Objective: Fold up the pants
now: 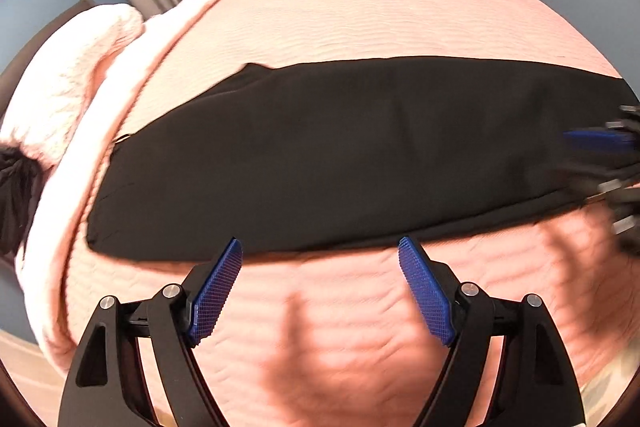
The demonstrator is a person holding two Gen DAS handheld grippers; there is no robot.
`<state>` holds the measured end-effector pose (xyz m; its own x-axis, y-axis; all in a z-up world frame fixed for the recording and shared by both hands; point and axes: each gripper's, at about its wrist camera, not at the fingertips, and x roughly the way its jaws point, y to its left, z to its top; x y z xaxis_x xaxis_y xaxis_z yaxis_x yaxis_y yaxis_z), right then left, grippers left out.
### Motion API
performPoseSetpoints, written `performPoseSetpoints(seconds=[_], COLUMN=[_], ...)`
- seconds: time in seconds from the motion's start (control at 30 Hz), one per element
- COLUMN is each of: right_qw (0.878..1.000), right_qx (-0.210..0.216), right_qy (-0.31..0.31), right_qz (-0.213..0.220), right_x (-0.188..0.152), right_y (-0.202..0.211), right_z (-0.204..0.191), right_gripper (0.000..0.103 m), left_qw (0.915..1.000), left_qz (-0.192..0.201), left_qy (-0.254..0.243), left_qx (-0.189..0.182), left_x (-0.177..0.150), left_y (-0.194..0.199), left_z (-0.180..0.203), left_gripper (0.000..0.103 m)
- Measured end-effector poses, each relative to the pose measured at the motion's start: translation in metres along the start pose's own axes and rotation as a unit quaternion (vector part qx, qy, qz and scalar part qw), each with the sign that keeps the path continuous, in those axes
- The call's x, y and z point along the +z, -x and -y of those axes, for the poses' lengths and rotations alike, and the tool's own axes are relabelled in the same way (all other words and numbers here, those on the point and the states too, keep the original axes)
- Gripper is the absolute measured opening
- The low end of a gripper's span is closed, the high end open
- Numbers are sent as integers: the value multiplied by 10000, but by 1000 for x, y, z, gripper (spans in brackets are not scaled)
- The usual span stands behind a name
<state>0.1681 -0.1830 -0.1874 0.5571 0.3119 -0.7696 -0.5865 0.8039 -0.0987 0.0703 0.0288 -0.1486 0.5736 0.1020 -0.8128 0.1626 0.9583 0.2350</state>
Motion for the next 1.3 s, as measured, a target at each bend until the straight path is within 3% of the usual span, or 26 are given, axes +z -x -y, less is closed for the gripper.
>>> performPoseSetpoints(seconds=[0.13,0.33,0.47,0.5,0.53,0.7,0.8,0.83,0.87,0.9,1.0,1.1,1.17,1.3], right_qw=[9991,9967,9959,9954,9944,9933,9848,9829,9880,9890,9887,9944,9932,9933], right_qx=[51,639,676,718,814,870,1563,1620,1168,1101,1240,761,702,902], right_qy=[340,-291,-184,-166,-167,-93,-328,-326,-154,-152,-720,-648,-511,-471], right_qz=[-228,-416,-570,-605,-656,-758,-689,-808,-995,-971,-427,-340,-781,-556], right_x=[22,38,43,44,44,45,43,40,34,31,33,30,20,22], right_y=[-38,-64,-72,-72,-68,-64,-48,-53,-62,-62,-35,-32,-52,-32], right_z=[-27,-37,-37,-36,-35,-40,-46,-48,-52,-52,-38,-30,-31,-40], right_gripper=[33,34,33,30,18,8,5,5,5,2,5,11,13,12], left_qw=[9999,9996,9989,9988,9987,9985,9984,9983,9982,9982,9989,9987,9979,9989], left_qz=[-14,-34,-75,-62,-40,-24,8,27,8,-21,25,-30,-21,150], left_qy=[94,277,426,441,458,452,475,494,511,513,459,512,635,441], left_qx=[68,-48,-191,-221,-233,-305,-301,-308,-311,-304,-136,-30,-118,-73], left_x=[-14,-26,-31,-31,-31,-29,-26,-26,-24,-23,-19,-12,-3,14], left_y=[7,2,-3,-3,-3,-6,-6,-6,-9,-11,-14,-23,-27,-22], left_z=[-23,-47,-50,-50,-50,-48,-50,-50,-50,-50,-54,-60,-62,-50], left_gripper=[78,78,78,78,78,78,78,78,78,78,78,78,78,79])
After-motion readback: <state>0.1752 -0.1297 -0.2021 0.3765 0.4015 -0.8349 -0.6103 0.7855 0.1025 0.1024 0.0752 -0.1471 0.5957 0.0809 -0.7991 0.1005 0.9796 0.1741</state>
